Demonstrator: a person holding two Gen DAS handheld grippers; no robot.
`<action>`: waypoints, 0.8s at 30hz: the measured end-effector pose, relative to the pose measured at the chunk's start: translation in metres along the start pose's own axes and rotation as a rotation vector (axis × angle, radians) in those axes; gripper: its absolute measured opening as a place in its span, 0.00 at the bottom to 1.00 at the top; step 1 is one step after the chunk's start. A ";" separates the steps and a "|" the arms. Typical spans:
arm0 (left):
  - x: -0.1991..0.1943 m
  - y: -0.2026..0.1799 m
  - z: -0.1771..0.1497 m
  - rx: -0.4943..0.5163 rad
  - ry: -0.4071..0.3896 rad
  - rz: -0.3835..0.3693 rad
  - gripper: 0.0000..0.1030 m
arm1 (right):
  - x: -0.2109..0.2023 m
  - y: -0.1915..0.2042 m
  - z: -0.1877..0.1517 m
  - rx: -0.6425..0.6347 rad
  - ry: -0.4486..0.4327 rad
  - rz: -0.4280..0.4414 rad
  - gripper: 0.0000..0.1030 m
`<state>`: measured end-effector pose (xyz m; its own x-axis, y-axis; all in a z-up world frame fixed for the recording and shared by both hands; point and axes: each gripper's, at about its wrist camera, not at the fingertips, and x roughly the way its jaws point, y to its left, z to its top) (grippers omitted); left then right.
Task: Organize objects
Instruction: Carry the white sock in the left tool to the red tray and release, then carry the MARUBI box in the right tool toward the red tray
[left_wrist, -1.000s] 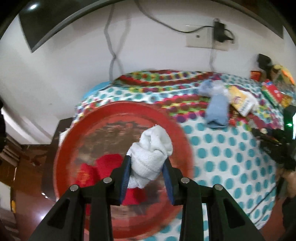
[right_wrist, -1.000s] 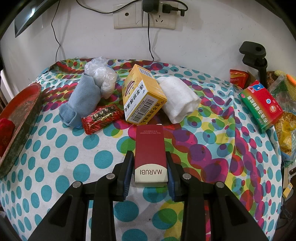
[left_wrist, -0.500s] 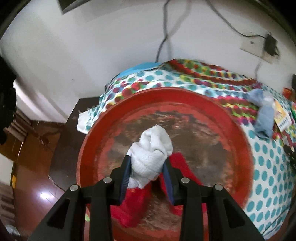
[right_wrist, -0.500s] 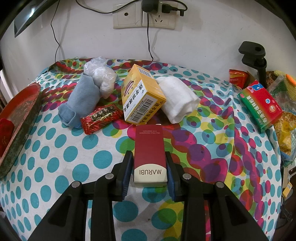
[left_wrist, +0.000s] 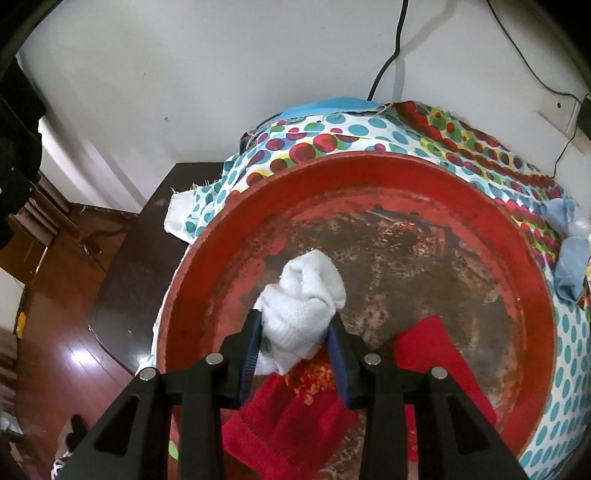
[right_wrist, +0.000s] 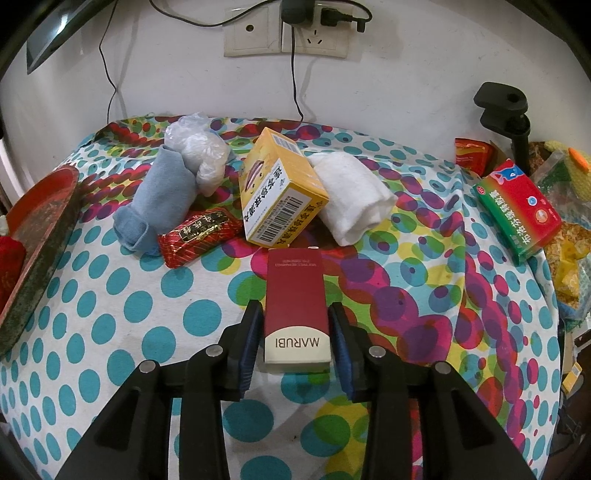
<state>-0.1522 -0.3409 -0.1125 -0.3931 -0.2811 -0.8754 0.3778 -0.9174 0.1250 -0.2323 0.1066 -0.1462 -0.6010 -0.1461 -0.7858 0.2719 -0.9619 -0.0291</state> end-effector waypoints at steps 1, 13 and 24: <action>0.001 0.000 0.001 0.000 -0.003 0.002 0.39 | 0.000 -0.001 -0.001 -0.001 0.000 -0.002 0.35; -0.030 0.012 -0.017 -0.027 -0.064 0.020 0.55 | -0.001 0.003 -0.001 -0.006 -0.001 -0.022 0.37; -0.050 0.006 -0.031 -0.007 -0.043 0.001 0.56 | -0.004 0.009 -0.002 -0.028 -0.005 -0.051 0.37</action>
<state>-0.1037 -0.3239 -0.0825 -0.4282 -0.2944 -0.8544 0.3842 -0.9150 0.1228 -0.2258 0.0993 -0.1445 -0.6180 -0.0980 -0.7800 0.2613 -0.9614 -0.0862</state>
